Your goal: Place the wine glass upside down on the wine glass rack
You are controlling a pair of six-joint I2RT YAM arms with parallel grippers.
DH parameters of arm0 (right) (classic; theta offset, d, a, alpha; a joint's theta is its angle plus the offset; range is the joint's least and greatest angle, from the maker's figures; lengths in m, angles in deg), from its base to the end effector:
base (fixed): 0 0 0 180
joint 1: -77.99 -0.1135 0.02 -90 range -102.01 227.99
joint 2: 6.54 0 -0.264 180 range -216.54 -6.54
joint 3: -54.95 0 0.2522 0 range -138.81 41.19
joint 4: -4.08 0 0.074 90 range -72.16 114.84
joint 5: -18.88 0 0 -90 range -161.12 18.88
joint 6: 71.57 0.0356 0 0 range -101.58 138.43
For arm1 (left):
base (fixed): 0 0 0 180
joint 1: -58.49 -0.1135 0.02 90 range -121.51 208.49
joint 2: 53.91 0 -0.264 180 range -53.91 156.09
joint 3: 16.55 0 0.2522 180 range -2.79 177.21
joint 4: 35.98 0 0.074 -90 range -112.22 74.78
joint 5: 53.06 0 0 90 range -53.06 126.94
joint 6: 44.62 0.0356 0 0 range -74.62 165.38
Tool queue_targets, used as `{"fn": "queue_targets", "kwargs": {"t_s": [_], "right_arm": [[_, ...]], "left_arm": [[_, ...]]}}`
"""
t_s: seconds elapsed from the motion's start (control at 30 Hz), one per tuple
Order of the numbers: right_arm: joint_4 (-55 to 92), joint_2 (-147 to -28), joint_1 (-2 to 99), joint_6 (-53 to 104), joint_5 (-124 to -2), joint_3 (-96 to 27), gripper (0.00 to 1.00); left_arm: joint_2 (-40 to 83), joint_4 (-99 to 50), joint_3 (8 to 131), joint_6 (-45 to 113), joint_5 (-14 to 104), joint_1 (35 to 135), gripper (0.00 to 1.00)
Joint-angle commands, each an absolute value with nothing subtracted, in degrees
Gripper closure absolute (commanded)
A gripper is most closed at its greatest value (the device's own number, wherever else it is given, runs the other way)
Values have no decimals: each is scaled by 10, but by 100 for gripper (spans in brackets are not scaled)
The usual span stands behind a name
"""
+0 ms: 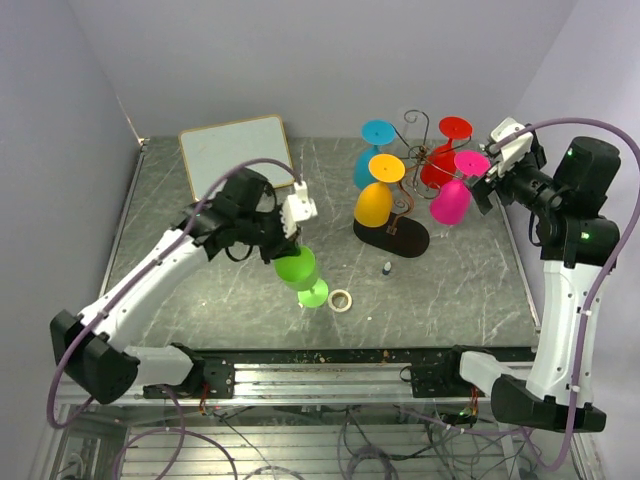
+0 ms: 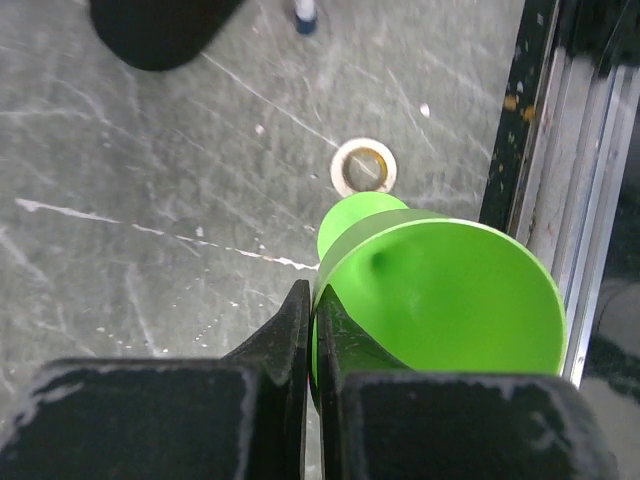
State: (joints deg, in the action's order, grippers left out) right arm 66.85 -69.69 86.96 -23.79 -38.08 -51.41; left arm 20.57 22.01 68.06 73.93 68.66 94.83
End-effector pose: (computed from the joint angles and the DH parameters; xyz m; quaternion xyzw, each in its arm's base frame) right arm 0.1832 -0.0093 0.4869 -0.3812 0.7036 -0.0294 0.5990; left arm 0.2045 -0.1736 0.3349 0.5645 0.7048 -0.2779 0.3277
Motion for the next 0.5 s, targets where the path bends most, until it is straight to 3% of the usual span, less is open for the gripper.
{"fn": "queue_targets", "kwargs": {"t_s": [0.0,0.17,0.47], "right_arm": [[680,-688,891,-191,-343,-509,14],[698,-691,895,-154,-295,-515,11],[644,-702,895,-22,-178,-517,23]], "left_arm": [[156,184,720,668,762,896,93],[114,149,752,586,790,845,93],[125,176,923,515,762,833,93]]}}
